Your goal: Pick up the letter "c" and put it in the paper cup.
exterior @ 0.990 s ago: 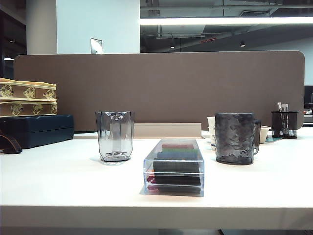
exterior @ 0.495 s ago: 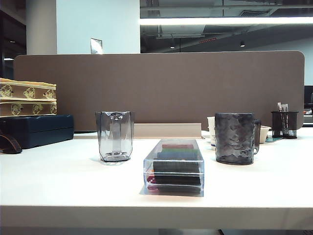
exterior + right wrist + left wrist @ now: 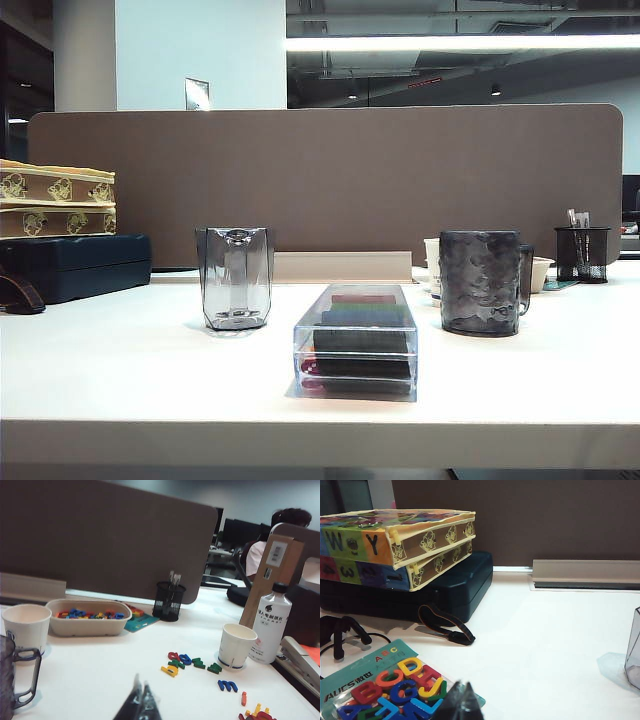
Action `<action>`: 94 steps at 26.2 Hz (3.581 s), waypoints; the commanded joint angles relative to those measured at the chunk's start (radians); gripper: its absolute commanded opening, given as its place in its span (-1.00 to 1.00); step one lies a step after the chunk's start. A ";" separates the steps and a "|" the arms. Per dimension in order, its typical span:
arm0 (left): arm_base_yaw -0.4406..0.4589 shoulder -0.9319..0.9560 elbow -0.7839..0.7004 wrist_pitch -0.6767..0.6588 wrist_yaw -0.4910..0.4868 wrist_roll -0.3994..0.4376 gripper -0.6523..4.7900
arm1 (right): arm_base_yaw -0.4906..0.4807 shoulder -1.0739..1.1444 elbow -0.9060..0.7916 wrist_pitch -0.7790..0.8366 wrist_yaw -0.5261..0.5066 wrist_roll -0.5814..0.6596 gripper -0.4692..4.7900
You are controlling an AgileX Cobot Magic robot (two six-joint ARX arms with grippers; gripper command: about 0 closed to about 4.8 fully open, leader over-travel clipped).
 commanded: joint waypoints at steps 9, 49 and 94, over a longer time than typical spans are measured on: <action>0.000 0.000 0.003 0.009 0.000 -0.003 -0.78 | 0.001 0.000 -0.007 0.013 0.005 0.009 -0.82; 0.000 0.000 0.004 0.010 0.000 -0.003 -0.78 | -0.250 0.000 -0.007 -0.099 -0.278 0.062 -0.82; 0.000 0.000 0.003 0.010 0.000 -0.003 -0.78 | -0.276 0.000 -0.005 -0.137 -0.397 0.178 -0.82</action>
